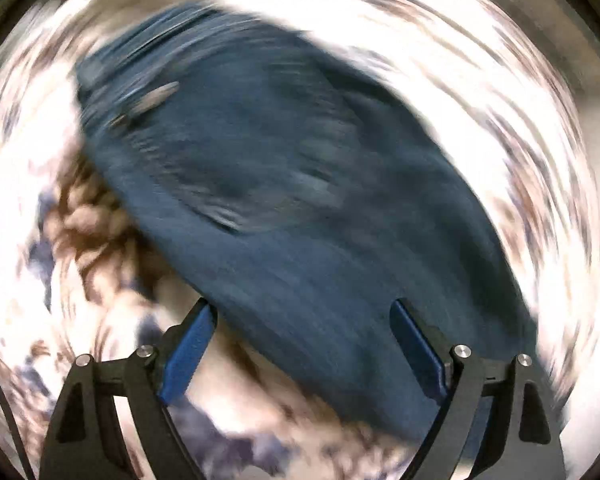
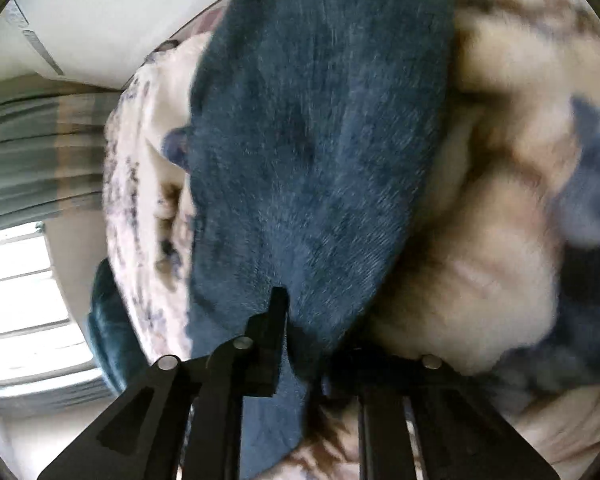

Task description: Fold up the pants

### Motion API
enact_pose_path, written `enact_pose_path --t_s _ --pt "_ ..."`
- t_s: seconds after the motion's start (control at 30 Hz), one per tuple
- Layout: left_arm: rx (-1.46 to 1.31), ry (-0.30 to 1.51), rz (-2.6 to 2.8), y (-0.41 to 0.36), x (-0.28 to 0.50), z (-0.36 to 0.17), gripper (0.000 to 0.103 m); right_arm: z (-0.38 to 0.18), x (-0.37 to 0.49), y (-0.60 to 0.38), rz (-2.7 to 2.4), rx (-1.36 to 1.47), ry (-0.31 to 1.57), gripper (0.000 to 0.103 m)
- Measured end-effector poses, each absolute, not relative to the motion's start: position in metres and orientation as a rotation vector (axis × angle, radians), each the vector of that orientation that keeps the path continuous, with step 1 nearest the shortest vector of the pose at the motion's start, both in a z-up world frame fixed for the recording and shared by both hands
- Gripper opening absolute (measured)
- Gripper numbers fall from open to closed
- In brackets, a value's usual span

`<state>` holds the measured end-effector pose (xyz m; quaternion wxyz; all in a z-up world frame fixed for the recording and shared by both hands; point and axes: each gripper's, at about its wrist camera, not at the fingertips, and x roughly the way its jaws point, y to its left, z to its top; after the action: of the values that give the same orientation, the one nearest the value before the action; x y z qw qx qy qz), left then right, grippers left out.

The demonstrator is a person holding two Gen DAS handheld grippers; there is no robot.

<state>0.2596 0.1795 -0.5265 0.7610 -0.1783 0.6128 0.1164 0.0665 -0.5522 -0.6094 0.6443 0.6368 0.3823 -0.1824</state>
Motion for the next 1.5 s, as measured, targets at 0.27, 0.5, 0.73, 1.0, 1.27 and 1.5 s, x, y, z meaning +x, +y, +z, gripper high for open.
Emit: enact_pose_path --t_s 0.27,0.5,0.73,1.0,1.27,1.5 --pt "0.040 1.312 -0.098 0.003 0.266 -0.515 0.099 -0.615 0.058 -0.608 -0.361 1.517 0.683 0.065" --pt "0.164 1.314 -0.268 -0.090 0.280 -0.531 0.099 -0.631 0.104 -0.628 -0.245 1.471 0.616 0.058" --pt "0.180 1.345 -0.314 -0.116 0.280 -0.533 0.099 -0.618 0.104 -0.627 -0.318 1.434 0.636 0.010" --pt "0.071 1.345 -0.253 -0.061 0.273 -0.505 0.099 -0.514 0.120 -0.588 -0.396 1.188 0.646 0.008" --pt "-0.170 1.344 -0.018 0.100 0.265 -0.478 0.099 -0.427 0.184 -0.460 -0.314 0.837 0.711 0.008" --pt "-0.214 1.314 0.164 0.233 0.255 -0.468 0.099 -0.453 0.260 -0.283 -0.183 0.534 0.887 0.007"
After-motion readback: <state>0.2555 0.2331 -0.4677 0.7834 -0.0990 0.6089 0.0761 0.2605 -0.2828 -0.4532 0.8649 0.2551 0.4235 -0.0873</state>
